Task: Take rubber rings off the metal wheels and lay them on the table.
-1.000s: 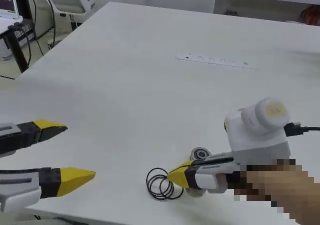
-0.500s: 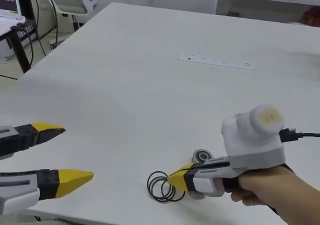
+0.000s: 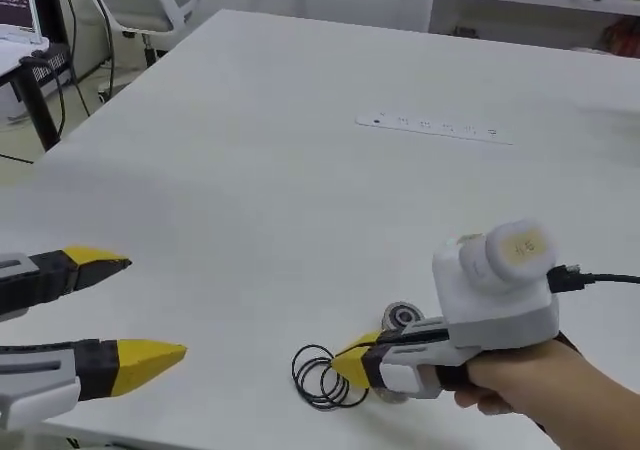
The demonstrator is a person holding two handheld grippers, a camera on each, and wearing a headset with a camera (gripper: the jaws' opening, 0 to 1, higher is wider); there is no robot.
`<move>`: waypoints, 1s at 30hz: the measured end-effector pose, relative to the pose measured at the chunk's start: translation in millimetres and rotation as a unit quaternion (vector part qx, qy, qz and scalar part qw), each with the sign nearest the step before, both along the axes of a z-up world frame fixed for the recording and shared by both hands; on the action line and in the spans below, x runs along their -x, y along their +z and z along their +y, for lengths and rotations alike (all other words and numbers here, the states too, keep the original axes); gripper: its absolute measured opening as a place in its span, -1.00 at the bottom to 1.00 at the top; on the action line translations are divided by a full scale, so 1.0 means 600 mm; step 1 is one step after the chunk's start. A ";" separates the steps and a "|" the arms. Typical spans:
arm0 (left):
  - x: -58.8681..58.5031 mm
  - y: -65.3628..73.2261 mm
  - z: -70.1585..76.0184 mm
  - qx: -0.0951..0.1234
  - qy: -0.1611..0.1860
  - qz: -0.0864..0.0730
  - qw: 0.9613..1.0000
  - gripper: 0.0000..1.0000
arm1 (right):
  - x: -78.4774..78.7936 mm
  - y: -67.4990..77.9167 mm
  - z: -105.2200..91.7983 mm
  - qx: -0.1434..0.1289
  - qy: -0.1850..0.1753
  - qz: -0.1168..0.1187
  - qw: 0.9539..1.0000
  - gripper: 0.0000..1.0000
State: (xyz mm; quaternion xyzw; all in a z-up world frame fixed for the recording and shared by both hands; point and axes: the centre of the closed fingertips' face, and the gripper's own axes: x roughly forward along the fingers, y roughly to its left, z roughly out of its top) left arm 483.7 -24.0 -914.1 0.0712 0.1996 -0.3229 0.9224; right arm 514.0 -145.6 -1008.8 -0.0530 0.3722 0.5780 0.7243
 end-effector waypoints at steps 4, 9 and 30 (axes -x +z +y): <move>-0.001 0.002 0.000 0.002 0.001 -0.002 1.000 0.21 | -0.001 -0.003 0.000 0.008 0.008 -0.012 1.000 -0.97; -0.001 0.001 0.000 0.002 0.001 -0.002 1.000 0.21 | -0.003 -0.002 0.001 0.011 0.013 -0.025 1.000 -0.92; 0.006 -0.009 -0.018 0.008 -0.019 0.009 1.000 0.28 | 0.005 0.058 -0.030 0.018 0.054 -0.071 0.996 -0.59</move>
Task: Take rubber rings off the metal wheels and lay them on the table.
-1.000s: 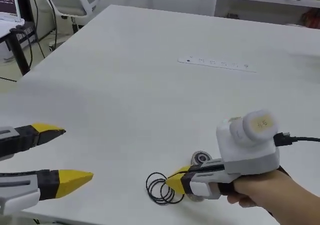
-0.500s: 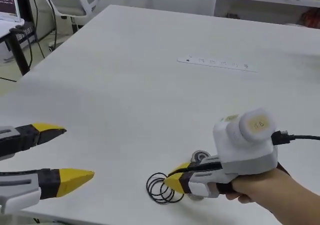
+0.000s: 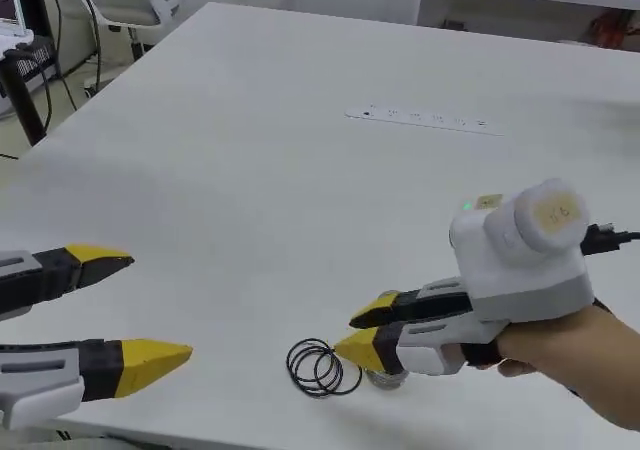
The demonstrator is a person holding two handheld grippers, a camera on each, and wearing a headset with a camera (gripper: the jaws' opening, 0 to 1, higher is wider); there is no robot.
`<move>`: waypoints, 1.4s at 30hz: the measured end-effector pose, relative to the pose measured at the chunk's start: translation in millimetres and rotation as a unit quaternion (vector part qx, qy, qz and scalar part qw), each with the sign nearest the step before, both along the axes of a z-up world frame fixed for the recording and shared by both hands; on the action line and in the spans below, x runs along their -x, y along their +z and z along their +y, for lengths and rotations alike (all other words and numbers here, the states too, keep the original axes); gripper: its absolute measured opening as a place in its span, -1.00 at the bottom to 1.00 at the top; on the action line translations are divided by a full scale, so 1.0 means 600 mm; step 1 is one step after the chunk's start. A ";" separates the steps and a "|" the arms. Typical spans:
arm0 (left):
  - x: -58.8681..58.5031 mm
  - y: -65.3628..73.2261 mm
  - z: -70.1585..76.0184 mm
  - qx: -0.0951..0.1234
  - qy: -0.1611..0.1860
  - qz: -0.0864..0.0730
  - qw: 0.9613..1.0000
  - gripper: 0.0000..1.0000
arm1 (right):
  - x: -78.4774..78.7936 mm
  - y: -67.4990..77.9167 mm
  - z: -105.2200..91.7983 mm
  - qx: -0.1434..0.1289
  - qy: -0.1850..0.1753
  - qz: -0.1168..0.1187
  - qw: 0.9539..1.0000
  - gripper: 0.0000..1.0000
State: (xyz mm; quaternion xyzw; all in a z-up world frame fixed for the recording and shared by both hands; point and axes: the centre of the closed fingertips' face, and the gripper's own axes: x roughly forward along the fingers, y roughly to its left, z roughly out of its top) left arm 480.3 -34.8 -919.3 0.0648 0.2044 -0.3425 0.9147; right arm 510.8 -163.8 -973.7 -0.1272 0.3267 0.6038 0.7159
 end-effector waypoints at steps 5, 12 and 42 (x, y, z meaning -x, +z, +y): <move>0.002 0.006 -0.003 0.000 -0.009 -0.002 1.000 0.34 | 0.003 0.029 -0.013 0.005 0.020 -0.023 1.000 -0.35; 0.002 0.011 -0.006 0.000 -0.018 -0.002 1.000 0.49 | 0.016 0.070 -0.047 -0.003 0.032 -0.052 0.998 -0.10; -0.001 0.001 0.017 0.014 0.004 0.020 1.000 0.85 | -0.003 0.065 -0.248 -0.071 -0.165 -0.056 0.982 0.70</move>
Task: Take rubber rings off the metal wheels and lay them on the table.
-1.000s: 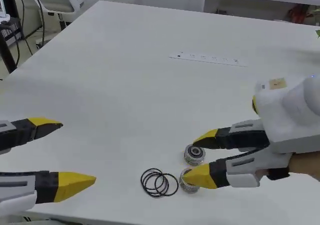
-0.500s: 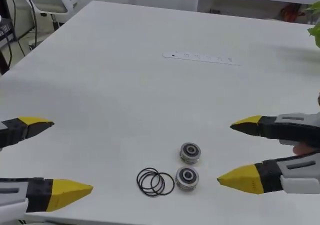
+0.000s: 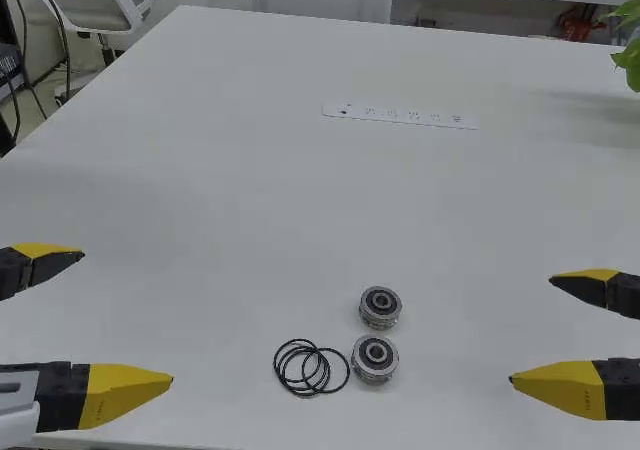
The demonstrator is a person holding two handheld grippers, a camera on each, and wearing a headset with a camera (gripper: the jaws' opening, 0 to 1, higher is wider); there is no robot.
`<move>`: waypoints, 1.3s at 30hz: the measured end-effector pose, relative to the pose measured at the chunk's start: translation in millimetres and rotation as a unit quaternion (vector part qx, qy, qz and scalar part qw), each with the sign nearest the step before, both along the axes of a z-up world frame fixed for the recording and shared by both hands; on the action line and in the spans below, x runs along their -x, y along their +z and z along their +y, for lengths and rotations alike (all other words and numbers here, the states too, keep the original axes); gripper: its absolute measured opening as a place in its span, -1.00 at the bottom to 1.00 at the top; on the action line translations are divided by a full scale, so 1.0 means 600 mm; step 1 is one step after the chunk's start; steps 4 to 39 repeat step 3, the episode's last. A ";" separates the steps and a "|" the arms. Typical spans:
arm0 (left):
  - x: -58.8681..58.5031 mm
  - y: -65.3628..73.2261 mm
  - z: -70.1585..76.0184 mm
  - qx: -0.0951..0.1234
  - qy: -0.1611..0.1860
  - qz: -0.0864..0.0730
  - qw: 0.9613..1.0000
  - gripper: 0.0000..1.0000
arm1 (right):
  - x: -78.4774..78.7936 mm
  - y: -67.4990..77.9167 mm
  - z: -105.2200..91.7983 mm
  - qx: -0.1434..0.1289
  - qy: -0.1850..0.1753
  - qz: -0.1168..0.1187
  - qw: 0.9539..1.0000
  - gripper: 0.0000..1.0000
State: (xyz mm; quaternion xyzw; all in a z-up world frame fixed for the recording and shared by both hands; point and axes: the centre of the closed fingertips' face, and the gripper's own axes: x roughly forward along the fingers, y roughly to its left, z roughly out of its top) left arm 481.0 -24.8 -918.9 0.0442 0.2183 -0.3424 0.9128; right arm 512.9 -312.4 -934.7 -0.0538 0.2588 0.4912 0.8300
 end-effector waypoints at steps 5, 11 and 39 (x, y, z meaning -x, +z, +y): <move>0.000 -0.004 0.000 0.000 -0.001 0.004 1.000 0.86 | 0.006 -0.014 -0.013 0.005 -0.012 0.012 1.000 0.70; 0.000 -0.004 0.000 0.000 -0.001 0.004 1.000 0.86 | 0.006 -0.014 -0.013 0.005 -0.012 0.012 1.000 0.70; 0.000 -0.004 0.000 0.000 -0.001 0.004 1.000 0.86 | 0.006 -0.014 -0.013 0.005 -0.012 0.012 1.000 0.70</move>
